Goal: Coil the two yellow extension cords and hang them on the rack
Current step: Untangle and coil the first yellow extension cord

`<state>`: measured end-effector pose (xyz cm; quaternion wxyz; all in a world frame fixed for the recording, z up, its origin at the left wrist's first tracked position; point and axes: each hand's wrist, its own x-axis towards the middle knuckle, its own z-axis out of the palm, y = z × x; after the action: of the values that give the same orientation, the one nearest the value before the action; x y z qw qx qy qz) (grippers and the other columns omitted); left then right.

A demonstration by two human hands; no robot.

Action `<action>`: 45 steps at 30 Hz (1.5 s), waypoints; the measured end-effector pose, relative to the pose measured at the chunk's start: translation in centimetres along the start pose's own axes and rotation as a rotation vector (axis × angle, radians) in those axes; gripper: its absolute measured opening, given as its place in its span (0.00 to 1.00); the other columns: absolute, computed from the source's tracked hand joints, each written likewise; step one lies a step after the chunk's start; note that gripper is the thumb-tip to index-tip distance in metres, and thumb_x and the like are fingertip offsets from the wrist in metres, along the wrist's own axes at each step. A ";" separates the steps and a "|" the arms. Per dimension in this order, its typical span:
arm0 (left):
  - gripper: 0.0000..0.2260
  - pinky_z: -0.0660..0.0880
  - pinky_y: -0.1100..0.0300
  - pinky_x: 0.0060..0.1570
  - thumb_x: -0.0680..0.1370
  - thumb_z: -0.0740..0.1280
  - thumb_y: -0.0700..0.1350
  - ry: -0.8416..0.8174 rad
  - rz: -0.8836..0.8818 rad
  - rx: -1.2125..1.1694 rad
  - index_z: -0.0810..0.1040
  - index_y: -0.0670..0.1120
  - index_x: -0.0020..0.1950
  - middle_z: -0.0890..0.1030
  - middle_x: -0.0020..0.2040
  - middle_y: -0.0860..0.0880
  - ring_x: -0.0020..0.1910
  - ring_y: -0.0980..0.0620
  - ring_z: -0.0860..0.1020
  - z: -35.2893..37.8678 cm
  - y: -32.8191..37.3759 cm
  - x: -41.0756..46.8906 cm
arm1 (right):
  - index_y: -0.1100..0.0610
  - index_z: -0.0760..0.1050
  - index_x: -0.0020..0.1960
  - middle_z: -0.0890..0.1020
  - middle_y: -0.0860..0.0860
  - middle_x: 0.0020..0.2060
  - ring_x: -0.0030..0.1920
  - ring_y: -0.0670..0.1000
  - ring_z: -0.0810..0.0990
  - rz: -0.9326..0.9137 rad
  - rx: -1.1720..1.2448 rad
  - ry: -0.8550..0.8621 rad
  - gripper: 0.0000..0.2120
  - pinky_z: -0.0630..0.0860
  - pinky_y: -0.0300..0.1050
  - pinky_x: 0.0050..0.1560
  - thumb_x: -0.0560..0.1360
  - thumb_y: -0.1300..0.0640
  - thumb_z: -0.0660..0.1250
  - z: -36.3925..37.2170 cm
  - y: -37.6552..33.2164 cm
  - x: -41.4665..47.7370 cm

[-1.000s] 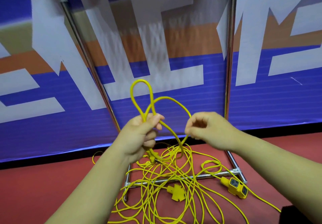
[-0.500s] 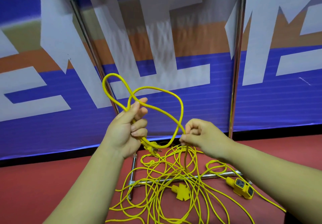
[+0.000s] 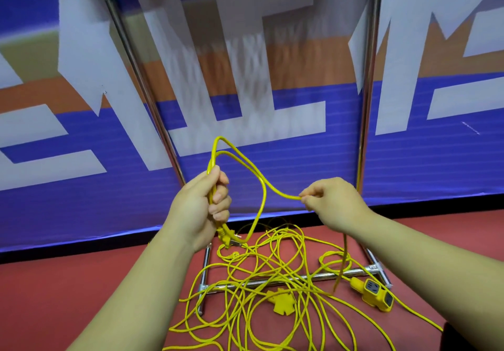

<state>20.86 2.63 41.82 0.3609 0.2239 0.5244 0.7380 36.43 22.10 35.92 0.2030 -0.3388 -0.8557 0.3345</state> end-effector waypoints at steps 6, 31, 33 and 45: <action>0.08 0.57 0.63 0.25 0.80 0.67 0.41 -0.043 0.090 0.453 0.83 0.46 0.57 0.63 0.30 0.50 0.26 0.54 0.59 0.2 -2.0 0.0 | 0.50 0.85 0.46 0.86 0.46 0.37 0.41 0.46 0.84 -0.185 0.135 -0.275 0.04 0.77 0.40 0.45 0.76 0.52 0.72 -2.1 -2.3 -1.6; 0.11 0.53 0.67 0.22 0.83 0.62 0.45 0.081 0.026 0.182 0.81 0.41 0.54 0.65 0.30 0.52 0.24 0.59 0.58 -0.8 -0.6 0.7 | 0.56 0.78 0.47 0.81 0.52 0.36 0.32 0.48 0.76 -0.074 0.678 -0.195 0.04 0.73 0.39 0.34 0.78 0.63 0.68 -2.6 -0.5 -0.8; 0.12 0.54 0.66 0.22 0.84 0.60 0.46 0.154 0.035 0.328 0.81 0.42 0.53 0.66 0.32 0.51 0.24 0.58 0.58 -1.6 -0.9 0.9 | 0.52 0.81 0.45 0.81 0.47 0.33 0.30 0.43 0.72 -0.138 0.447 0.028 0.04 0.69 0.37 0.33 0.77 0.59 0.70 -3.2 0.1 -0.1; 0.14 0.75 0.59 0.34 0.85 0.58 0.47 0.015 0.025 0.355 0.75 0.43 0.43 0.74 0.33 0.47 0.31 0.51 0.75 0.2 -1.5 0.0 | 0.47 0.82 0.57 0.81 0.47 0.50 0.52 0.51 0.79 -0.622 -0.418 -0.355 0.10 0.77 0.51 0.53 0.79 0.48 0.66 -2.4 -1.8 -1.4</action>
<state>21.46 3.08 40.50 0.3025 0.2852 0.6461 0.6401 37.96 21.14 38.69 0.0705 -0.0351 -0.9884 0.1296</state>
